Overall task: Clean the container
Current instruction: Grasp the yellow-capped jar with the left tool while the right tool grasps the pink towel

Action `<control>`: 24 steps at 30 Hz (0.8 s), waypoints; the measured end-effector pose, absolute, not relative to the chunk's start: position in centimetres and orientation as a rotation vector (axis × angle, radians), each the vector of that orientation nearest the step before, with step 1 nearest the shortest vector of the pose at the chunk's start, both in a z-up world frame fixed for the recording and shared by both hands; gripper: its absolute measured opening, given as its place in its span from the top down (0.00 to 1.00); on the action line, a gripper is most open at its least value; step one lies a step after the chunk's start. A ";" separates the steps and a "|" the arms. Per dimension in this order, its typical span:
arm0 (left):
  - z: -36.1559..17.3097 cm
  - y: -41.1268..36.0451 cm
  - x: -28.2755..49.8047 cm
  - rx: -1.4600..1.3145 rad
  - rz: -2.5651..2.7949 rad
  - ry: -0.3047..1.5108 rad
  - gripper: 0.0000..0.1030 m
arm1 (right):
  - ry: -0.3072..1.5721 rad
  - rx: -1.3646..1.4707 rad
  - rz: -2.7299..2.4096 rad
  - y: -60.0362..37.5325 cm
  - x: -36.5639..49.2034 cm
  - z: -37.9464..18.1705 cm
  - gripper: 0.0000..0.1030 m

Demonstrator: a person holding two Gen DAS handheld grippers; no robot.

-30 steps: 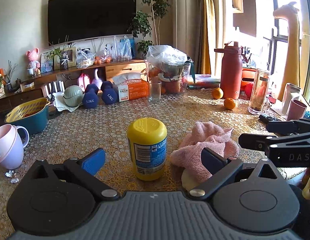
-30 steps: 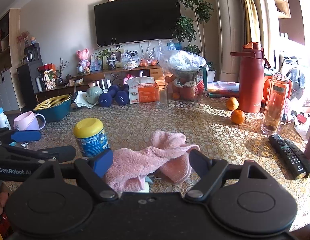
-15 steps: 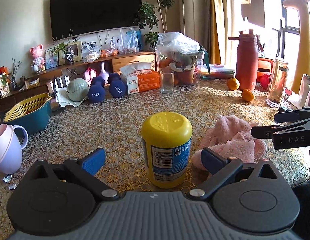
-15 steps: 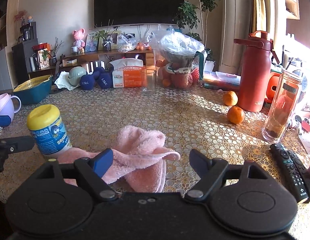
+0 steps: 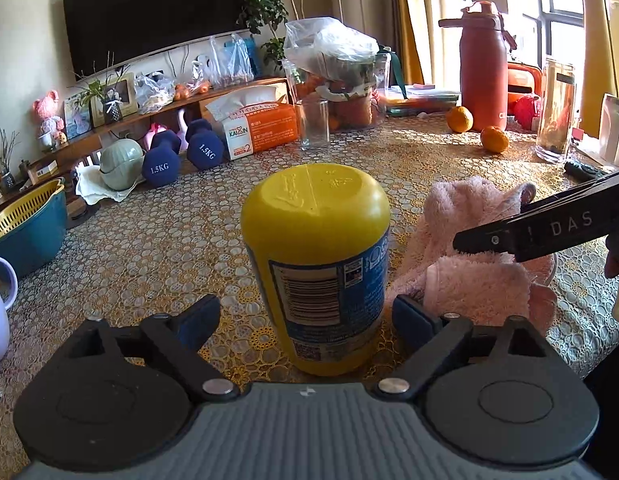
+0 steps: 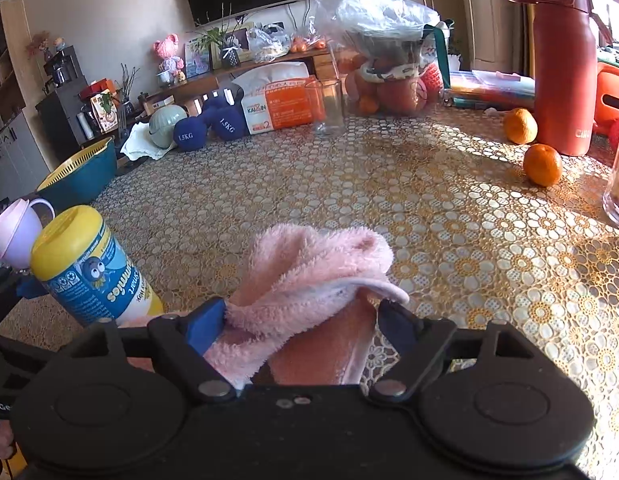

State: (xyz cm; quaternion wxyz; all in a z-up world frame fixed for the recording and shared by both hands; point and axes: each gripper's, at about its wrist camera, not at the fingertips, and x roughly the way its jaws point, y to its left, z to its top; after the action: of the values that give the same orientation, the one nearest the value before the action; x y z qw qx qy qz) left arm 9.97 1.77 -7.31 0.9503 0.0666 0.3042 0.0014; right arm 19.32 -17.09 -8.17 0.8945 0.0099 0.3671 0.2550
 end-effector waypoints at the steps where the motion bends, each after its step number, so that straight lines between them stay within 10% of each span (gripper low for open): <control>1: -7.4 1.7 10.1 0.139 -0.003 0.621 0.20 | 0.759 0.011 0.529 -16.8 19.3 -8.3 0.20; 7: -7.2 1.2 9.8 0.154 -0.032 0.610 0.37 | 0.745 -0.042 0.536 -15.9 19.0 -8.5 0.24; 16: -7.0 0.8 9.3 0.182 -0.022 0.619 0.37 | 0.694 -0.146 0.547 -14.7 17.8 -8.0 0.81; 24: -7.0 0.6 9.1 0.215 -0.021 0.626 0.37 | 0.511 -0.081 0.684 -16.1 15.1 -1.2 0.83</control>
State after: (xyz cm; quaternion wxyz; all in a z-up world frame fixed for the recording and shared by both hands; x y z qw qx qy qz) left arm 9.12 0.61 -7.00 0.9457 0.1057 0.3072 -0.0105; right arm 15.11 -16.08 -1.21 0.9095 -0.0391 0.2476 0.3316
